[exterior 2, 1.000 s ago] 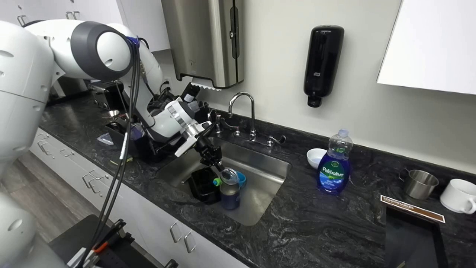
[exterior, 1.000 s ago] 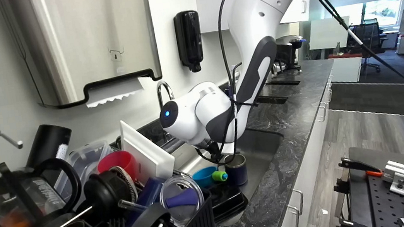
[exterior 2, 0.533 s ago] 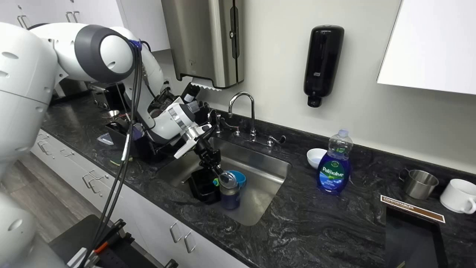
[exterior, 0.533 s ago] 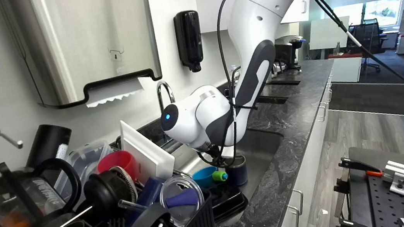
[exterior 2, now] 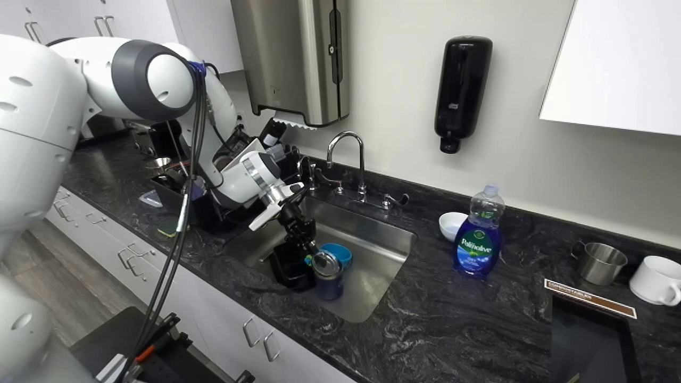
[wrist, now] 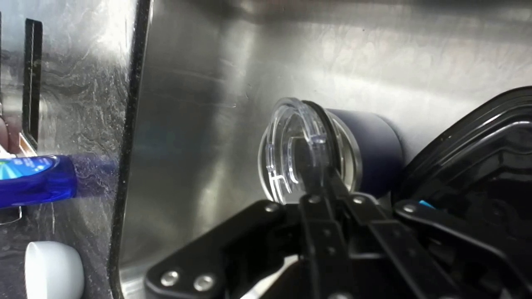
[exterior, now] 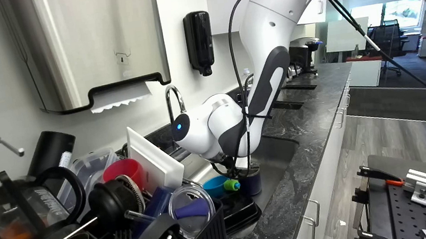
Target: Place the silver lid on the right on top of the dark blue thermos in the sink
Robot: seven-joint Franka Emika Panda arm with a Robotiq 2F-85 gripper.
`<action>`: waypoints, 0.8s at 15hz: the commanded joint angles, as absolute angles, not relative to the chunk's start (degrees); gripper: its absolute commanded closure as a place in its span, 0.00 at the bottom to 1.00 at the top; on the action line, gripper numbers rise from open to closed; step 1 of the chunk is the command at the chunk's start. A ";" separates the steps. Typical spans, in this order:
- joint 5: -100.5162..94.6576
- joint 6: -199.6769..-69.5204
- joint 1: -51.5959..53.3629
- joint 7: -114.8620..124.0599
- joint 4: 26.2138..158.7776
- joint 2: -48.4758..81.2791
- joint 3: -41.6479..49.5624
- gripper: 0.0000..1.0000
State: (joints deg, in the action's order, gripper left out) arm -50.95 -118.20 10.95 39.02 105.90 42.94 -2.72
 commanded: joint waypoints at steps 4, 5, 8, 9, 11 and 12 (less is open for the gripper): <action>-50.80 -118.05 12.65 39.20 105.60 43.34 -0.95 0.98; -51.14 -117.92 12.94 39.41 105.40 43.54 -0.74 0.98; -51.91 -117.26 14.00 39.86 104.76 44.27 -0.17 0.98; -52.11 -117.27 14.29 39.87 104.52 44.58 -0.04 0.98; -52.62 -116.55 15.30 39.98 103.31 45.99 0.39 0.98; -52.92 -116.28 15.77 39.99 102.75 46.75 0.60 0.98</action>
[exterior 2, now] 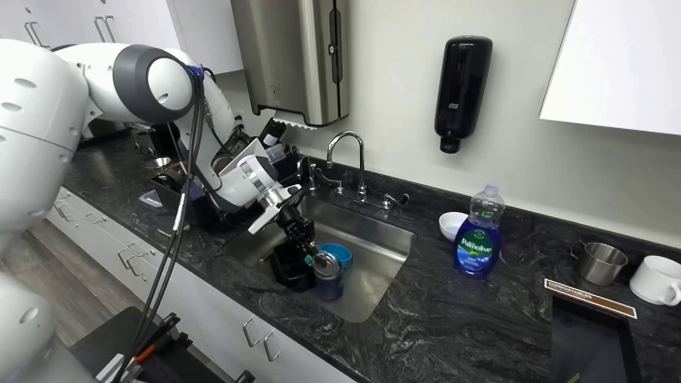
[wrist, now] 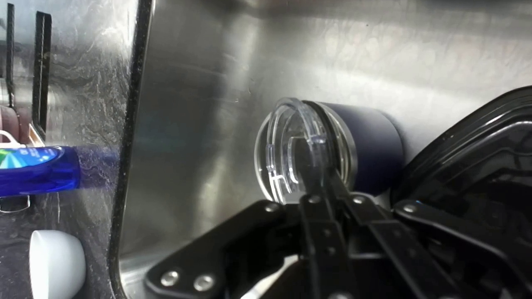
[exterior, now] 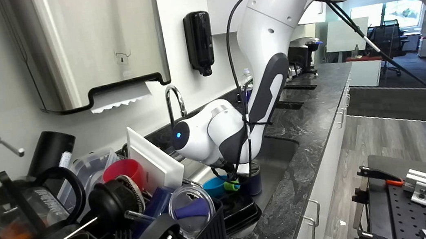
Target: Place the silver lid on the right on top of the dark blue thermos in the sink
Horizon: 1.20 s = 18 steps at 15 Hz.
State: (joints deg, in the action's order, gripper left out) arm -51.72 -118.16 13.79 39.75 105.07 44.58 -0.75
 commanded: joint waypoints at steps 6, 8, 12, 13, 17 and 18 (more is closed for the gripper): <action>-55.60 -113.70 17.53 40.75 100.22 49.33 1.09 0.98; -56.32 -113.21 17.62 41.14 99.87 49.73 1.02 0.98; -57.70 -113.28 17.38 42.37 99.98 50.20 1.00 0.98; -58.03 -113.24 17.29 42.62 100.02 50.29 0.99 0.98; -59.66 -113.15 16.95 44.12 100.22 50.69 1.05 0.98; -60.03 -113.20 16.83 44.53 100.43 50.62 1.05 0.98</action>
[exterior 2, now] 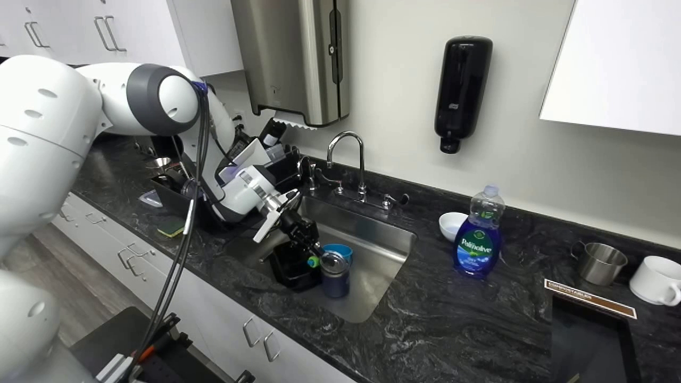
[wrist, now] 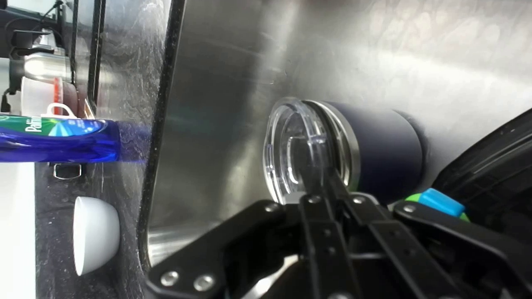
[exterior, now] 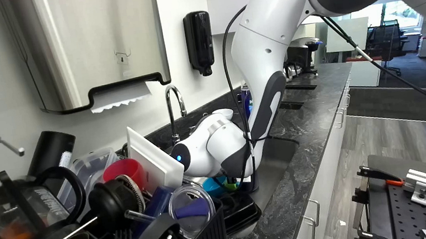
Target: Place the silver lid on the right on top of the dark blue thermos in the sink
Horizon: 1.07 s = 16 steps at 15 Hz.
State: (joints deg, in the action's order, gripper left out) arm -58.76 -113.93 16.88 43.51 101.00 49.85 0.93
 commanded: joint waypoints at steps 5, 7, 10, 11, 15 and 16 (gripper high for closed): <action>-60.96 -113.51 16.43 46.00 100.78 50.65 1.05 0.98; -61.07 -113.75 16.25 46.51 101.00 50.58 1.02 0.98; -61.22 -113.93 16.00 47.06 101.26 50.55 1.05 0.98; -61.30 -113.96 15.97 47.19 101.33 50.55 1.07 0.98; -61.58 -113.95 15.85 47.67 101.53 50.59 1.17 0.98; -61.65 -114.00 15.80 47.76 101.57 50.60 1.19 0.98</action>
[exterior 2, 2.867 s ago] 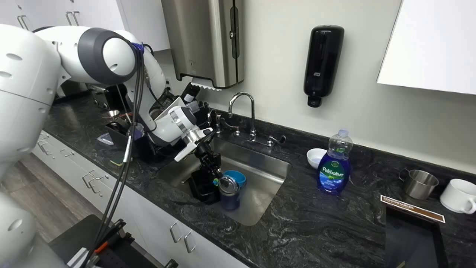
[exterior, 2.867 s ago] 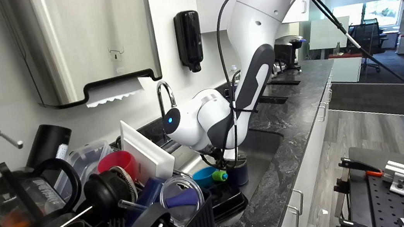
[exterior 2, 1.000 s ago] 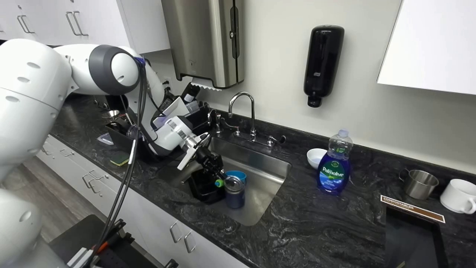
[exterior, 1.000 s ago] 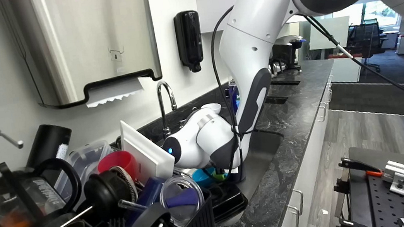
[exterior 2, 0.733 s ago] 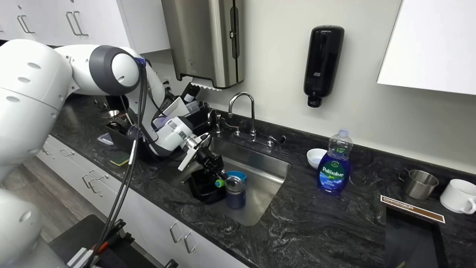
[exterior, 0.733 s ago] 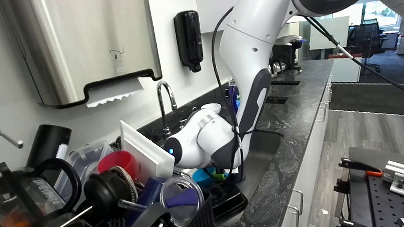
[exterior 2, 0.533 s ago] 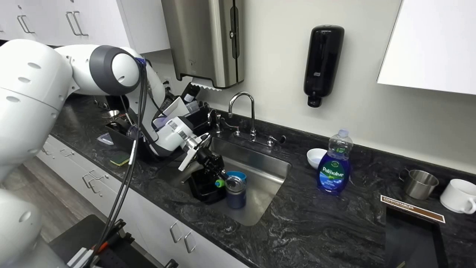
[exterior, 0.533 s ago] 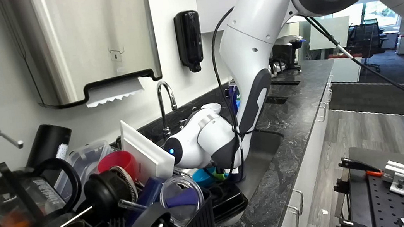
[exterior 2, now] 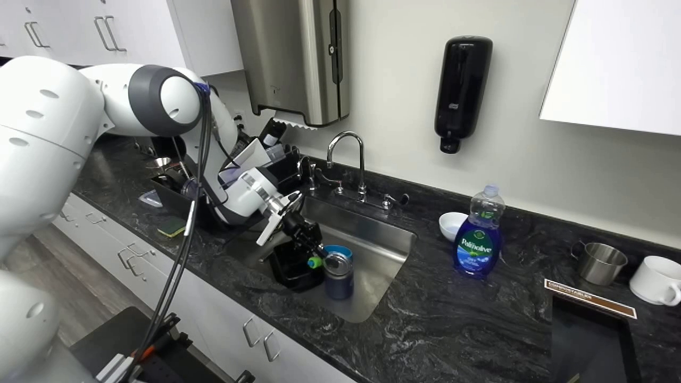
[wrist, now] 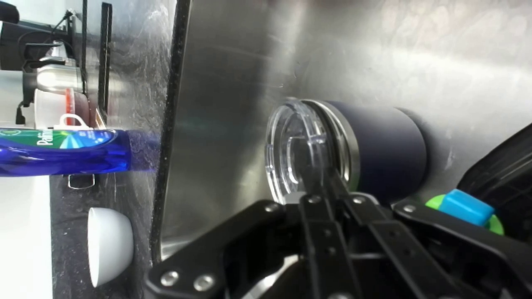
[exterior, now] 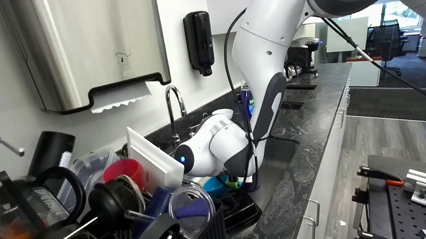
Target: Place the silver lid on the right on top of the dark blue thermos in the sink
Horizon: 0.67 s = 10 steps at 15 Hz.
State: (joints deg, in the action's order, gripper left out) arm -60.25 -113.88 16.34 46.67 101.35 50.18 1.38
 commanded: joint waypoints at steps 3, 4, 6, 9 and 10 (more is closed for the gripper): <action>-61.78 -114.12 15.70 47.83 101.54 50.64 1.18 0.98; -61.89 -114.18 15.68 47.79 101.55 50.62 1.19 0.98; -62.02 -114.33 15.65 47.86 101.60 50.53 1.21 0.98; -62.05 -114.32 15.60 47.79 101.54 50.49 1.20 0.61; -62.04 -114.32 15.56 47.75 101.55 50.47 1.20 0.55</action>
State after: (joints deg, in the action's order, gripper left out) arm -60.45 -113.89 16.14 46.91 101.44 50.21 1.43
